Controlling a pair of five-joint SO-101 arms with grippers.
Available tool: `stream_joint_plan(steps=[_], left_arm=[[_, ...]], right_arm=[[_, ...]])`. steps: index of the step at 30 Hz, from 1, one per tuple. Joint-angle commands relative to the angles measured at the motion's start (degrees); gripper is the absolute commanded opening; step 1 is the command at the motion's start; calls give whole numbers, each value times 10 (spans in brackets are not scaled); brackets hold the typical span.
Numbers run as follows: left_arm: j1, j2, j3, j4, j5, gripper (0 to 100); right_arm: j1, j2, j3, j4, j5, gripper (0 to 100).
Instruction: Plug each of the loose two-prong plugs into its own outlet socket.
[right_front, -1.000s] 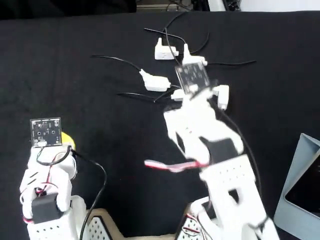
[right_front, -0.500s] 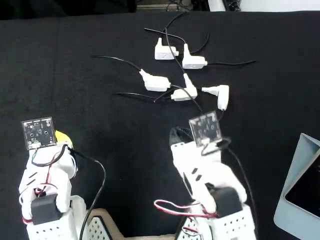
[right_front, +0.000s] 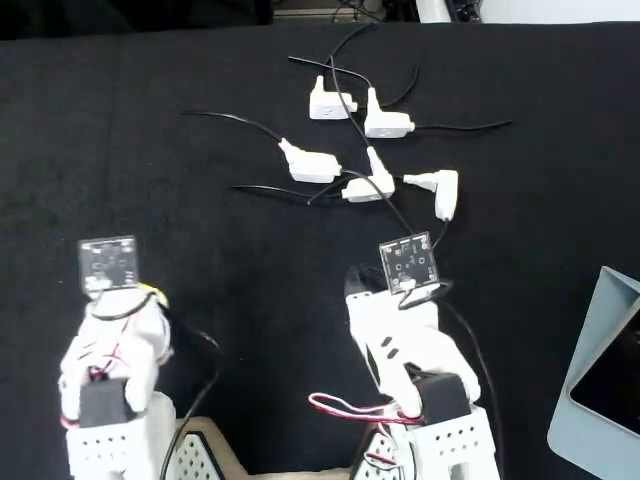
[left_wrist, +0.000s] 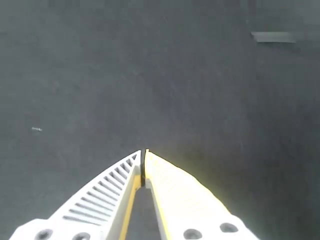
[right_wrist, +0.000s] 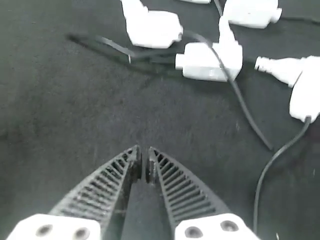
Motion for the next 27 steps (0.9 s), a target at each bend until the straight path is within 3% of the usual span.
stream_joint_plan(steps=[1,13,27], left_arm=[[63,-4,51,-15,2,30],[73,-2,75,-9,2,30],[74,0,75,-9,5,30]], right_arm=[[9,-39,-1,39,-9,15],[9,-38,0,204,-7,15],[9,-38,0,201,-6,14]])
